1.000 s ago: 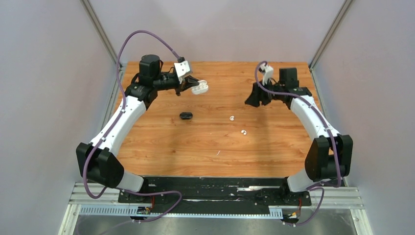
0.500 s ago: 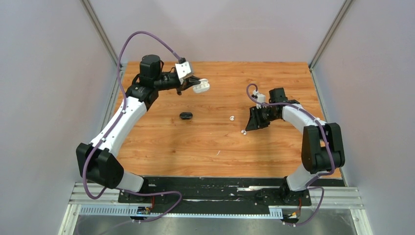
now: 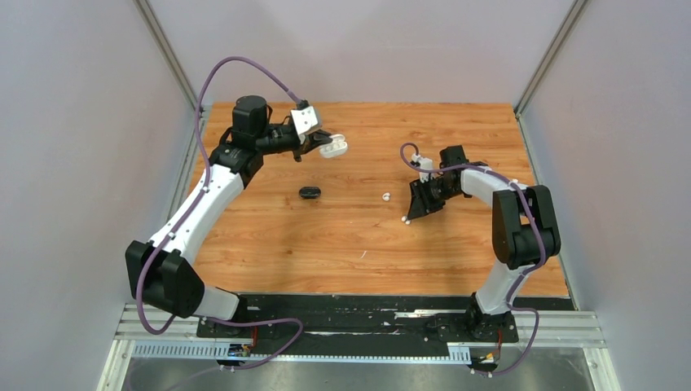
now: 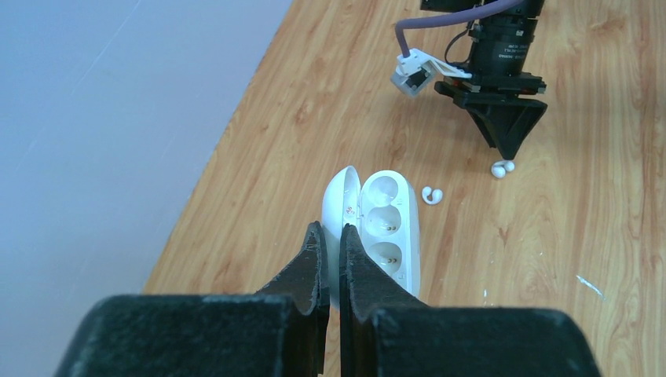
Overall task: Insert the wireless bluetooth earbuds into the charging case
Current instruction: Pick up the earbud from the center of the board.
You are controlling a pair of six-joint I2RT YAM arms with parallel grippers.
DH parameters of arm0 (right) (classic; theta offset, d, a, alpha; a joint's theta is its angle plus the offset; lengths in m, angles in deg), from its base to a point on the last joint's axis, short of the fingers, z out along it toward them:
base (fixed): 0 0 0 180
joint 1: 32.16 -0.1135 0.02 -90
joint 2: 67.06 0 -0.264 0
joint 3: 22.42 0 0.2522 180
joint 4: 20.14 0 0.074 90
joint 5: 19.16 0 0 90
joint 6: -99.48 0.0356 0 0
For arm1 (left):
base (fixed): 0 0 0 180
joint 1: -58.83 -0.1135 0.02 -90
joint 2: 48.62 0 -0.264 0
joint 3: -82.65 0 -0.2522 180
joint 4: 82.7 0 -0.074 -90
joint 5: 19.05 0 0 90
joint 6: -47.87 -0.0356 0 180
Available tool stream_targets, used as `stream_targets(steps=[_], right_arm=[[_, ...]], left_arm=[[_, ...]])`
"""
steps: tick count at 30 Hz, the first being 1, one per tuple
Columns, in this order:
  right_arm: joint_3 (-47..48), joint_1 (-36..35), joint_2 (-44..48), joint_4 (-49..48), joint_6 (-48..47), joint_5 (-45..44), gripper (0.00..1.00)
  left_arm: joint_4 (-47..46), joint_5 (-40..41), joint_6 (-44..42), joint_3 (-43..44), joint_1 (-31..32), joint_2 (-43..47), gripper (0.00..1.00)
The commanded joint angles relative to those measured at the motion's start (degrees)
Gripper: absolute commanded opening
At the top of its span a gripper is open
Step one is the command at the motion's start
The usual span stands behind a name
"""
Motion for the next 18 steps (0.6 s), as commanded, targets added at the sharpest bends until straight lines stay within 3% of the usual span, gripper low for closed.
stream_targets(steps=[1, 18], right_arm=[[1.9, -1.1, -1.0, -1.2, -2.7, -0.8, 0.37], [0.0, -3.2, -2.0, -0.9, -6.3, -3.9, 0.35]], left_arm=[[-3.1, 0.5, 1.0, -1.1, 0.3, 3.0, 0.00], [-5.1, 1.7, 1.2, -3.7, 0.3, 4.2, 0.00]])
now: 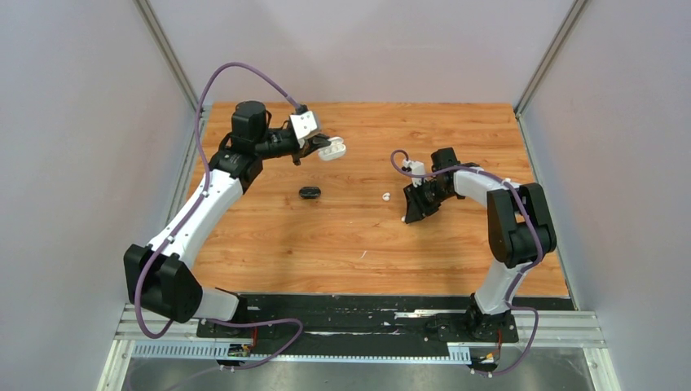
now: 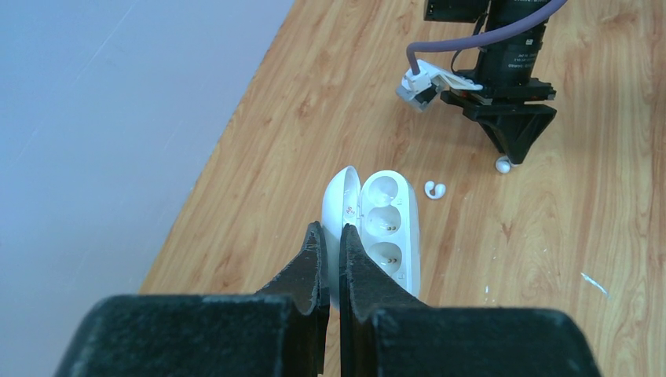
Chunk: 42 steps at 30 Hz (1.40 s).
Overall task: Insert the wireless bluetooth earbuds into the charging case
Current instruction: Pick up the earbud from the center of the board.
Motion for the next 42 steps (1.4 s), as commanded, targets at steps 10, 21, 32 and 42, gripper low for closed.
stream_targets(steps=[10, 21, 32, 42], right_arm=[[-2.7, -1.9, -0.5, -2.8, -4.1, -2.1, 0.35], [-5.7, -2.7, 0.3, -4.6, -7.0, -5.3, 0.34], [-8.0, -3.5, 2.9, -5.7, -8.6, -6.8, 0.42], [-2.9, -1.0, 0.5, -3.1, -10.1, -2.6, 0.40]], left_arm=[[-3.5, 0.8, 1.0, -1.0, 0.3, 2.6, 0.00], [-4.6, 1.3, 1.3, -2.7, 0.3, 3.4, 0.00], [-5.6, 1.3, 1.8, -3.8, 0.3, 3.7, 0.00], [-4.0, 0.2, 2.1, -2.5, 0.3, 3.1, 0.00]])
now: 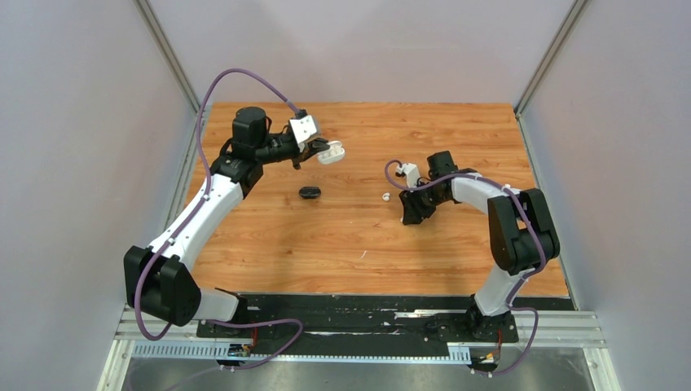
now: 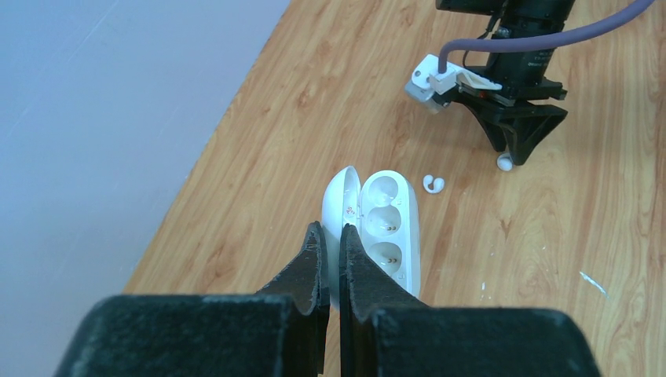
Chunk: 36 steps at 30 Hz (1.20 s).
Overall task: Insert the wireless bluetooth earbuds into the charging case
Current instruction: Pick up the earbud from the center of the board.
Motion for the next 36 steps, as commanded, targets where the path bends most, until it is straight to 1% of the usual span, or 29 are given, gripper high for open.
stream_targets(steps=[1, 4, 17, 21, 23, 25, 32, 34, 36], right_arm=[[2.2, 1.9, -3.2, 3.4, -2.6, 1.5, 0.40], [3.5, 2.4, -3.8, 5.2, -2.0, 5.2, 0.41], [6.3, 3.3, -6.5, 5.6, 0.9, 5.6, 0.42], [7.5, 3.9, -7.7, 5.7, 2.7, 6.3, 0.48], [7.9, 4.1, -8.1, 5.6, 2.9, 5.6, 0.47], [8.3, 4.2, -8.7, 5.4, 3.1, 4.7, 0.43], [8.5, 4.1, -9.7, 4.7, 1.9, 2.7, 0.37], [8.1, 4.0, -9.6, 4.8, 1.3, 2.7, 0.37], [7.4, 3.7, -9.2, 4.5, 0.9, 2.1, 0.39]], left_arm=[[-0.9, -1.1, 0.9, 1.4, 0.3, 1.9, 0.00], [-0.3, -1.2, 0.7, 1.3, 0.2, 2.1, 0.00], [0.6, -1.9, 0.6, 1.2, 0.3, 1.9, 0.00], [1.1, -2.1, 0.2, 1.4, 0.3, 1.6, 0.00], [1.3, -2.2, 0.1, 1.5, 0.2, 1.5, 0.00], [1.6, -2.2, 0.1, 1.6, 0.3, 1.4, 0.00], [2.1, -2.4, -0.1, 2.0, 0.3, 1.1, 0.00], [2.2, -2.4, -0.2, 2.0, 0.3, 1.1, 0.00], [2.3, -2.4, -0.3, 2.1, 0.3, 0.9, 0.00]])
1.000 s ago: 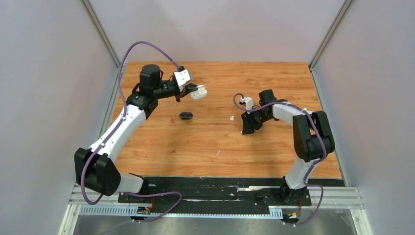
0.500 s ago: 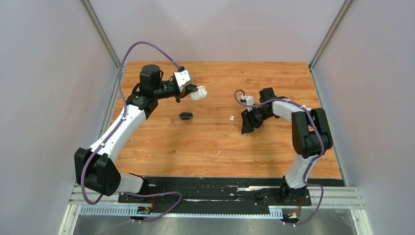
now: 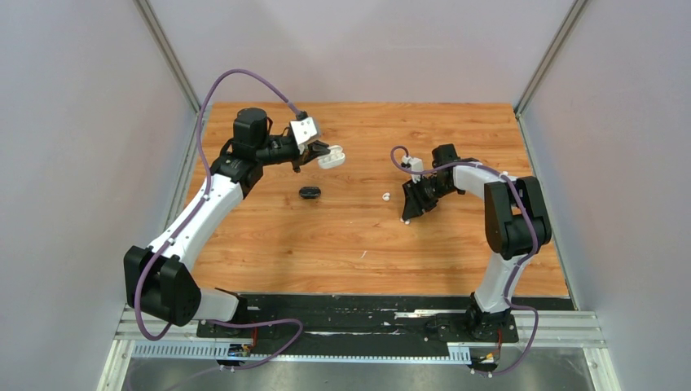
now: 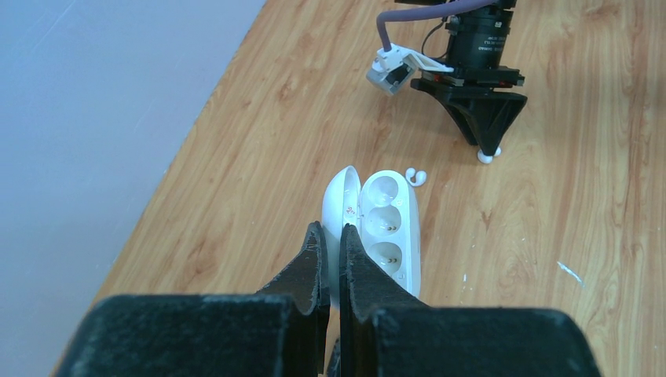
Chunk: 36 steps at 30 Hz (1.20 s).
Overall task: Insert the wireless bluetooth earbuds into the charging case
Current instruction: Pick up the earbud from the center of the board.
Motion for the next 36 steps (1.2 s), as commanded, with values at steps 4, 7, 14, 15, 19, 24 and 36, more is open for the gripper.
stream_targets(steps=[4, 7, 14, 15, 19, 24, 36], right_arm=[[-3.7, -1.8, -0.1, -3.3, -3.4, -7.8, 0.40], [-5.1, -2.3, 1.0, -3.8, -3.0, -8.0, 0.39], [-5.9, -2.4, 1.8, -4.7, -2.9, -8.8, 0.31], [-5.8, -2.4, 1.8, -4.7, -2.9, -8.8, 0.30], [-5.4, -2.4, 2.5, -4.9, -2.2, -8.9, 0.21], [-4.3, -2.4, 3.4, -4.1, -1.5, -9.6, 0.23], [-0.2, -1.9, 7.0, 0.8, -2.2, -6.0, 0.00]], left_arm=[[-0.2, -1.2, -0.3, 2.3, 0.3, 0.6, 0.00], [-0.4, -1.2, -0.3, 2.4, 0.3, 0.4, 0.00], [-0.4, -1.3, -0.1, 2.0, 0.3, 0.3, 0.00], [-0.5, -1.3, 0.0, 2.0, 0.3, 0.2, 0.00], [-0.8, -1.4, 0.4, 2.0, 0.3, 0.2, 0.00], [-0.8, -1.2, 0.0, 1.9, 0.2, 0.2, 0.00], [-0.4, -1.6, 0.1, 2.2, 0.3, -0.2, 0.00]])
